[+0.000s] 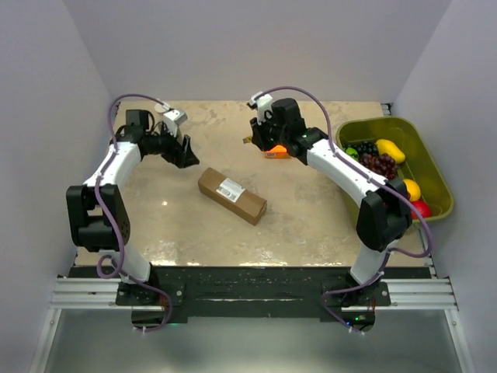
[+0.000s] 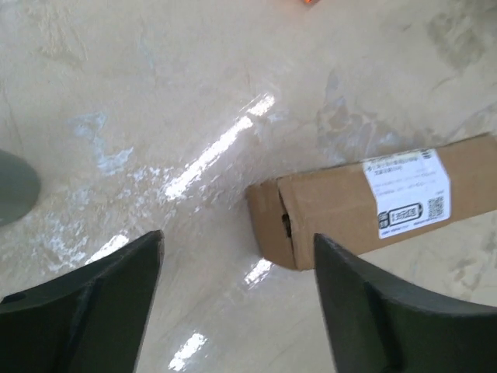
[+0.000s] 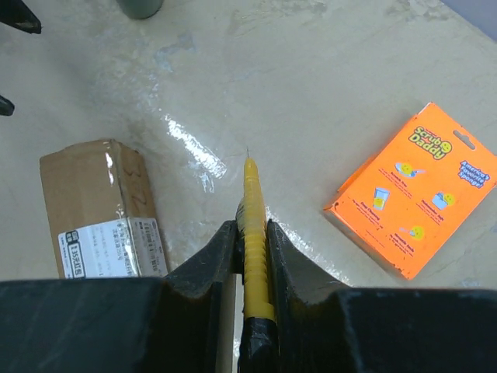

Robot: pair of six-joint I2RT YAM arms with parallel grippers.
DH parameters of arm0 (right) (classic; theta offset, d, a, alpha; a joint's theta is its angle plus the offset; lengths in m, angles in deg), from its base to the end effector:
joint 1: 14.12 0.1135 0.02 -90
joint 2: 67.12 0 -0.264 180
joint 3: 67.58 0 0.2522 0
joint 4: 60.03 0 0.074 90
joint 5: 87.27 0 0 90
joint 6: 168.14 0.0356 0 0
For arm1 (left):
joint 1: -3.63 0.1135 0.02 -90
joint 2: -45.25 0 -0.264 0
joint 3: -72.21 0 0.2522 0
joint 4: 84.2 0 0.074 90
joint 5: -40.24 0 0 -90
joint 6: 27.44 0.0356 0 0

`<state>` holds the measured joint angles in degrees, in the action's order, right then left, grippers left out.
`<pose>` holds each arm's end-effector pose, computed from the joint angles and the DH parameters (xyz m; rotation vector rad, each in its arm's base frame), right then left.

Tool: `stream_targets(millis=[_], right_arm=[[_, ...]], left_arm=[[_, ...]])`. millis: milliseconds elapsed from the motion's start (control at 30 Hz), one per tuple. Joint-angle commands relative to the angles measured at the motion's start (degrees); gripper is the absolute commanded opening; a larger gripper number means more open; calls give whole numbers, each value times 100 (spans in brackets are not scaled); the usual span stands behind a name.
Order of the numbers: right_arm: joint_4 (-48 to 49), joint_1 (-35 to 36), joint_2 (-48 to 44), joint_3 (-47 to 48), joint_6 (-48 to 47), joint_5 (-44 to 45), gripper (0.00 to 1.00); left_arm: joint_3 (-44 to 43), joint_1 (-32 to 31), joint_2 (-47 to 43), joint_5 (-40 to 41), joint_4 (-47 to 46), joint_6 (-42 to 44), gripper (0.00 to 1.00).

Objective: Unpack the express box

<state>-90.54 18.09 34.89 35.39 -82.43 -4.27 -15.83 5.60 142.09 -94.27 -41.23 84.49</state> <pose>0.3549 0.2287 0.3220 -0.7318 1.9793 0.4216 0.3628 -0.0125 0.2590 0.7020 2.1539 -0.7370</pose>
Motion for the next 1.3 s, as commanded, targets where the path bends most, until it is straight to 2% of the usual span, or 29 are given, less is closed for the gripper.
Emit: stream_targets(millis=[0,67,133,233,300,400,500,567,667,700,767,833,867,967,1033,1133,1167,1267], right_arm=[[924,-144,-15,-95,7,-116,0],[1243,-389,107,-167,77,-21,0],[1647,-844,256,-1,245,-177,0],[2018,-1110,589,569,-316,-477,0],[1765,-1155,766,1165,-449,-704,0],[1528,-1120,855,1336,-319,-898,0],[967,-953,820,1458,67,-907,0],[517,-752,767,1529,-9,-1338,0],[146,-339,250,890,-475,-1242,0],[172,-260,-160,383,-502,-1198,0],[181,-101,-506,-59,-467,-1154,0],[146,48,-902,-587,-519,-1084,0],[59,92,-981,-780,-607,-1005,0],[-47,277,-1044,-844,-748,-856,0],[-21,444,-956,-783,-748,-584,0],[49,707,-842,-581,-355,826,0],[-55,786,-815,-423,-57,1189,0],[-703,1138,-649,68,138,1851,0]], left_arm=[[150,-22,238,-1205,-758,-1401,99],[151,-127,511,-1271,-751,-1508,100],[168,-320,608,-937,-645,-1412,99],[300,-426,670,-604,-514,-1159,100],[335,-435,696,-419,-189,-972,99],[292,-435,968,-364,163,-744,100],[230,-453,1258,-391,409,-375,91],[343,-505,1390,-540,340,-76,87],[485,-628,1548,-847,199,294,80],[450,-646,1618,-1040,225,416,73],[327,-786,1794,-1418,461,662,66],[265,-883,1908,-1429,568,1023,59],[282,-883,1944,-1420,446,936,54],[414,-953,1944,-1604,43,471,50],[677,-1050,1839,-1596,-536,-135,49],[810,-1129,1882,-1508,-1030,-1136,38],[810,-1147,1900,-1499,-1066,-1521,30],[984,-1270,1795,-1281,-1224,-1840,20]])
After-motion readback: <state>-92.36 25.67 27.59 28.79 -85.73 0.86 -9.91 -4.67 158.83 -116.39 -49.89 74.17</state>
